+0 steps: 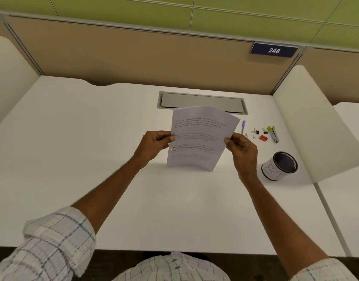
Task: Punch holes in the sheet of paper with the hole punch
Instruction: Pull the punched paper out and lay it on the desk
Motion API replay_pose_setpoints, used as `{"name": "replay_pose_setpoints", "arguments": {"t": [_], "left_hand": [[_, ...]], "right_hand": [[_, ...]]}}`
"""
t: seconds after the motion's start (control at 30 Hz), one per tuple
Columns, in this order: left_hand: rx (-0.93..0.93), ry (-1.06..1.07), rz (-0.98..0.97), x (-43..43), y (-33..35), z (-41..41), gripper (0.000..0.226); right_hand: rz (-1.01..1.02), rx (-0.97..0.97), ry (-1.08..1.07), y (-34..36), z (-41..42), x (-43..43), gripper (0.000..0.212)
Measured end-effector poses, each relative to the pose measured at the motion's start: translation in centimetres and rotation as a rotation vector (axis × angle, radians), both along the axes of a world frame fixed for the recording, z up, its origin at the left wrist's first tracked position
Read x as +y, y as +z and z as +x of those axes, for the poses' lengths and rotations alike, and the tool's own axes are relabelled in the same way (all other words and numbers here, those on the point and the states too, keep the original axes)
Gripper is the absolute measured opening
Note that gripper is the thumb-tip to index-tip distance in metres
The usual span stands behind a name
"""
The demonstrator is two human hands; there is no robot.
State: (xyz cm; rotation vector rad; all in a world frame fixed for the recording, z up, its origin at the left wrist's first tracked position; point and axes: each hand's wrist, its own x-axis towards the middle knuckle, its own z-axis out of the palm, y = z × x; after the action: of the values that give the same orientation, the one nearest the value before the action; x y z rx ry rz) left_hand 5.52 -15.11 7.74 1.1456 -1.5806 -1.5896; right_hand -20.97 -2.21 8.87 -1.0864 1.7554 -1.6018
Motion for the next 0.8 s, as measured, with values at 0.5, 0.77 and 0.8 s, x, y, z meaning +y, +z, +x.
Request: {"name": "replay_pose_setpoints", "arguments": {"t": [0.5,0.77,0.8], "left_hand": [[0.036,0.115,-0.044,0.9,0.0,-1.6,0.028],[0.022,0.125,-0.079,1.9,-0.1,-1.3,0.027],[-0.004,0.123,-0.074,2.1,-0.3,-1.3,0.027]], "right_hand": [[0.015,0.064,0.123,-0.3,-3.4,-1.3,0.021],[0.009,0.141,0.133,-0.4,-3.9,-0.7,0.020],[0.033,0.154,0.143,-0.8,-3.6,-0.6,0.020]]}}
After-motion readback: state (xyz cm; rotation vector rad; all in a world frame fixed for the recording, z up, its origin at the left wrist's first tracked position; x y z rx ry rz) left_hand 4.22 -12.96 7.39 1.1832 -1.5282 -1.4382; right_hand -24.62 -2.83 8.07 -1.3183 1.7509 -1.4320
